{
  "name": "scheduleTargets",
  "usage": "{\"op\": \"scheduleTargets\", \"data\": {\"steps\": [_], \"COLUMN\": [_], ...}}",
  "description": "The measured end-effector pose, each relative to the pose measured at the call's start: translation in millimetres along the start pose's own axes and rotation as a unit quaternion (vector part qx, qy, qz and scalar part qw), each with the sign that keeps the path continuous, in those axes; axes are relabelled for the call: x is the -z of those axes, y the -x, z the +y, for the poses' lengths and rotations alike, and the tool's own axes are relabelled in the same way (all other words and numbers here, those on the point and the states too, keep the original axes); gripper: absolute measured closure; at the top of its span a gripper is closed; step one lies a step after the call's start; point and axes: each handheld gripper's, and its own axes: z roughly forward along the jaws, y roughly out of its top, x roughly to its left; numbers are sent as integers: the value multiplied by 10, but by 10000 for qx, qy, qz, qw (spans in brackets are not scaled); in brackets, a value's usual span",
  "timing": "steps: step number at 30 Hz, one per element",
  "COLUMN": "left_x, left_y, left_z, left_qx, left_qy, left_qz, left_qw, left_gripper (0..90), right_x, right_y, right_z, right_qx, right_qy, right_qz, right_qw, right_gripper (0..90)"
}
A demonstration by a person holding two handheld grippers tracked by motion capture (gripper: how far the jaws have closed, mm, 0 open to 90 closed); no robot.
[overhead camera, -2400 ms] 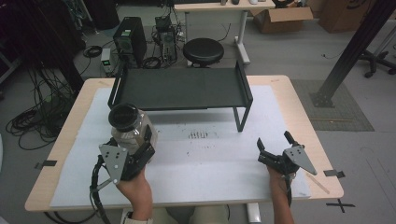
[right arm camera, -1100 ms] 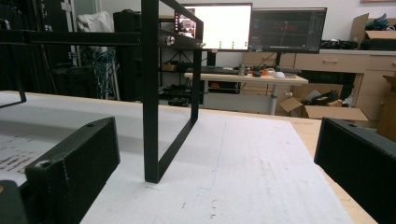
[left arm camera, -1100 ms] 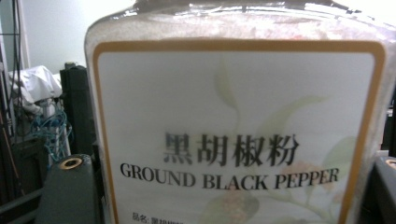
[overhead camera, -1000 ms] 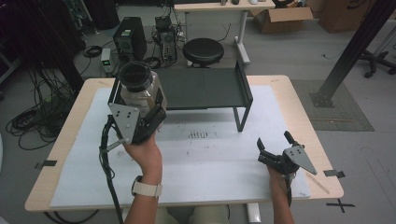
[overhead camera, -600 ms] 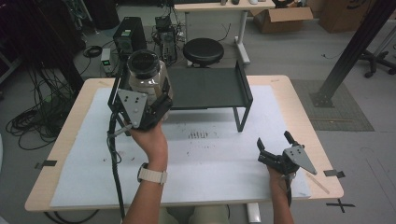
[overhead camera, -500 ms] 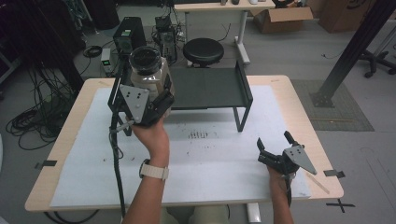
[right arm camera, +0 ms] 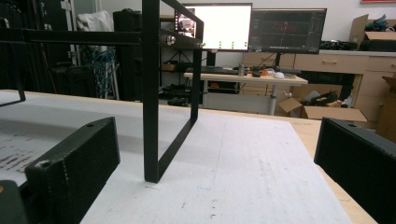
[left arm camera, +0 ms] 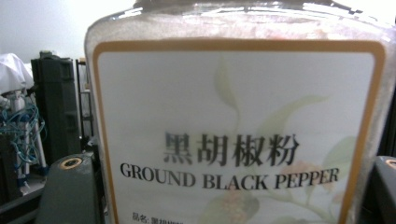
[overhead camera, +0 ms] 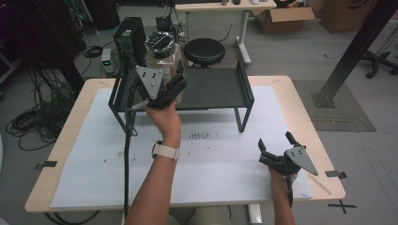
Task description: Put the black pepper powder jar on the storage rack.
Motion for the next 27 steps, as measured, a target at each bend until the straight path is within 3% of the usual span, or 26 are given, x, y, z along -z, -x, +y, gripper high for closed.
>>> {"op": "scheduleTargets", "data": {"steps": [16, 20, 27], "left_x": [-479, -584, -783], "left_y": [133, 197, 276], "left_z": [-12, -18, -90], "left_qx": [19, -63, -17], "left_qy": [-81, -82, -233], "left_qz": [79, 90, 100], "left_qw": [9999, 9999, 9997], "left_gripper": [249, 248, 248], "right_x": [-3, -3, -3], "right_y": [1, 2, 2], "right_z": [0, 0, 0], "right_qx": [5, 2, 1], "right_qy": [0, 0, 1], "right_qz": [-1, -2, 0], "right_qw": [10000, 10000, 10000], "right_gripper": [0, 0, 0]}}
